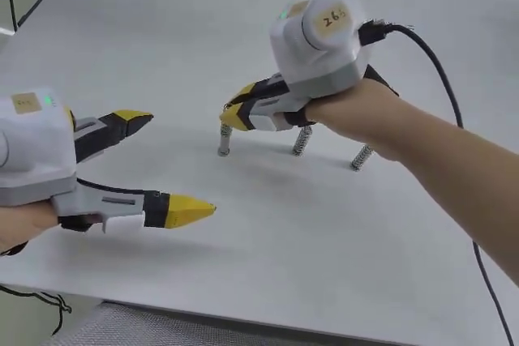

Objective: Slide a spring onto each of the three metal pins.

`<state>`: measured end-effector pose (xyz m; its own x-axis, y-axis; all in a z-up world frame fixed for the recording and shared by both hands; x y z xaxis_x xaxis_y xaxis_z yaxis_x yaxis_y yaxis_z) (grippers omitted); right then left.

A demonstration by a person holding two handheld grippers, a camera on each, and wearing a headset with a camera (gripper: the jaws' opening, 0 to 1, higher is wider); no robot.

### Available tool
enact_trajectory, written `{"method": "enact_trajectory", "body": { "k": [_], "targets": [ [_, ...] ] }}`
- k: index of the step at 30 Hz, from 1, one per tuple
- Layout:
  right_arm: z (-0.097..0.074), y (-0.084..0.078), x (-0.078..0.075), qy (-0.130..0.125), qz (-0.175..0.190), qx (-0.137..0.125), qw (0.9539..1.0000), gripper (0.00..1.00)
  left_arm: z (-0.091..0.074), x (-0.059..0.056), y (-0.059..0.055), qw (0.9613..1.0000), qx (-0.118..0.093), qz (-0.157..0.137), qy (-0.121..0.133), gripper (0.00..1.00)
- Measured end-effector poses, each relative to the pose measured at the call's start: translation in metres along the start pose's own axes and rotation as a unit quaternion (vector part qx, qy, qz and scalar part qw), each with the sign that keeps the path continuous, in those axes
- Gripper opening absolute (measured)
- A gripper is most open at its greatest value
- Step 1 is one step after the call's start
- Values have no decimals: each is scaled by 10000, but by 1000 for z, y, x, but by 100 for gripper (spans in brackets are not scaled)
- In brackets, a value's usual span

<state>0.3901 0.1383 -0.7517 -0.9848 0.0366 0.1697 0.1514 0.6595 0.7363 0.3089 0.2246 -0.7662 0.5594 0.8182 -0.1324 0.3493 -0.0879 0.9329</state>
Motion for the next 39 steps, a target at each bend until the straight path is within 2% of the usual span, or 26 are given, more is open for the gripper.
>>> {"method": "enact_trajectory", "body": {
  "k": [22, 39],
  "targets": [
    [18, -17, -4, 18, -151, 402, 9991, 8, 0, 1, 0, 10000, -6, 0, 7, 98],
    [24, -24, -4, 19, -208, 550, 9983, 8, 0, 1, 2, 10000, -36, 4, 3, 98]
  ]
}}
Point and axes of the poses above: the centre of the closed fingertips' face, and the gripper's own axes: z roughly forward along the fingers, x roughly to its left, y roughly out of its top, the point moved 5 cm from there along -z, roughly backward along the fingers, and after that the axes turned 12 degrees about y, right-handed, at the moved point
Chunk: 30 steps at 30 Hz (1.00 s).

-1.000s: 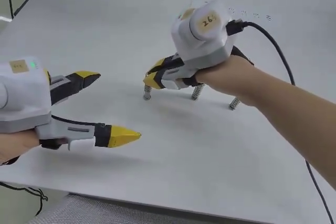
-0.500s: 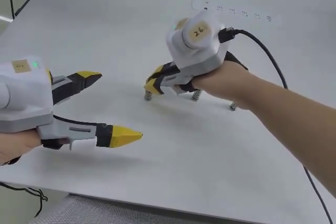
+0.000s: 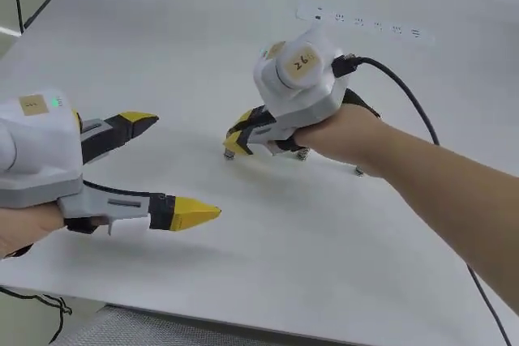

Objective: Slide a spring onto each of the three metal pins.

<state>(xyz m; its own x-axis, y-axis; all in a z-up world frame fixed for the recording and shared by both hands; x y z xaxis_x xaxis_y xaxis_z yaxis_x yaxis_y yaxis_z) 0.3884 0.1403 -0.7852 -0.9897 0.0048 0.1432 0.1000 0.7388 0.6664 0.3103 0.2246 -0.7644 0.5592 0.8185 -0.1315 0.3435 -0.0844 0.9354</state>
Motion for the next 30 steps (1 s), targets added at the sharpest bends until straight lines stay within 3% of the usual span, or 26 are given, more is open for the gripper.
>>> {"method": "enact_trajectory", "body": {
  "k": [30],
  "targets": [
    [-3, 0, -8, -79, 20, -36, 10000, 14, 5, 1, 8, 10000, -7, 58, -71, 98]
  ]
}}
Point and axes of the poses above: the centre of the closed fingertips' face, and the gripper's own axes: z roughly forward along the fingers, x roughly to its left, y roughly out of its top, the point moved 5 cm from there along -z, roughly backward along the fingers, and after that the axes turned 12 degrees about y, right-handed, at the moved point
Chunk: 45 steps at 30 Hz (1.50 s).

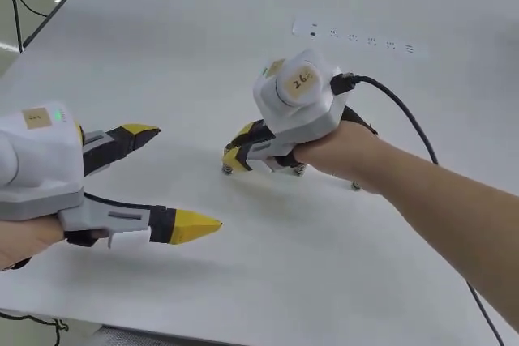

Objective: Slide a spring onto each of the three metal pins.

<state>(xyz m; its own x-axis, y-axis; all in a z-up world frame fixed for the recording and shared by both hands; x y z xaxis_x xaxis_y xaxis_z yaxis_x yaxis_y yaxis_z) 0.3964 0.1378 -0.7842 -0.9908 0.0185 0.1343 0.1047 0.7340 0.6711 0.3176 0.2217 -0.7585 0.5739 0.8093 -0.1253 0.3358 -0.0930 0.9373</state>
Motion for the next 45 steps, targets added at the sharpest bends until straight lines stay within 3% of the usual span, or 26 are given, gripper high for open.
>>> {"method": "enact_trajectory", "body": {
  "k": [19, 45],
  "targets": [
    [-3, 3, 2, -77, -18, -103, 9999, 18, 0, 0, 1, 10000, 25, -4, -7, 98],
    [-43, 2, 14, -400, 12, -916, 9950, 39, 7, -10, 12, 9998, 114, 103, -120, 98]
  ]
}}
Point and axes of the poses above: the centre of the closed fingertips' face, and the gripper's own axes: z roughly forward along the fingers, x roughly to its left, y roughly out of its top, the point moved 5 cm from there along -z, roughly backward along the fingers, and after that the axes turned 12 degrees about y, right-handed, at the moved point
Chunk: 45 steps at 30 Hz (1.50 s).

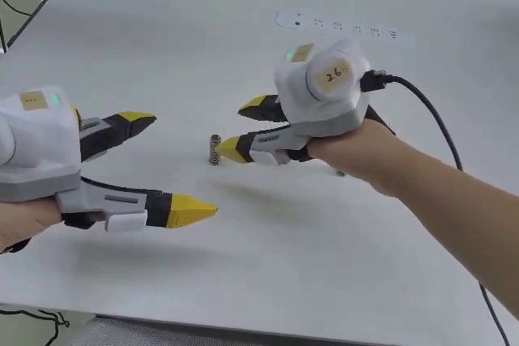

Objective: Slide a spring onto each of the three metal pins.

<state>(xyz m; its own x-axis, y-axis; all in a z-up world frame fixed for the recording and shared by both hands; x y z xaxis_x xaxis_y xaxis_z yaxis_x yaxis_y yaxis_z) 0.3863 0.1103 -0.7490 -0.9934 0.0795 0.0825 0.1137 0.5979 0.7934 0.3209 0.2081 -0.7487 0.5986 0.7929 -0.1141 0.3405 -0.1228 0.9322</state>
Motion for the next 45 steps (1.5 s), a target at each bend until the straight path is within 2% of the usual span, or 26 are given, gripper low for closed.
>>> {"method": "enact_trajectory", "body": {
  "k": [12, 18, 22, 26, 32, 38, 45],
  "targets": [
    [-25, 0, 9, -158, 29, -403, 9991, 45, 3, -2, 7, 10000, 12, 58, -21, 98],
    [-38, -7, 13, -254, 59, -597, 9979, 49, 7, -4, 10, 10000, -8, 64, -52, 98],
    [-47, -12, 14, -324, 136, -819, 9960, 51, 7, -3, 13, 10000, -12, 76, -42, 98],
    [-54, -19, 15, -385, 148, -892, 9952, 55, 7, -3, 15, 10000, -22, 70, -32, 98],
    [-69, -29, 17, -469, 317, -1192, 9913, 60, 9, -5, 16, 9999, -30, 96, -63, 98],
    [-80, -38, 19, -526, 328, -1197, 9909, 66, 10, -7, 19, 9999, -46, 117, -89, 98],
    [-92, -50, 22, -642, 431, -1331, 9881, 70, 11, -7, 21, 9998, -58, 140, -98, 98]
  ]
}}
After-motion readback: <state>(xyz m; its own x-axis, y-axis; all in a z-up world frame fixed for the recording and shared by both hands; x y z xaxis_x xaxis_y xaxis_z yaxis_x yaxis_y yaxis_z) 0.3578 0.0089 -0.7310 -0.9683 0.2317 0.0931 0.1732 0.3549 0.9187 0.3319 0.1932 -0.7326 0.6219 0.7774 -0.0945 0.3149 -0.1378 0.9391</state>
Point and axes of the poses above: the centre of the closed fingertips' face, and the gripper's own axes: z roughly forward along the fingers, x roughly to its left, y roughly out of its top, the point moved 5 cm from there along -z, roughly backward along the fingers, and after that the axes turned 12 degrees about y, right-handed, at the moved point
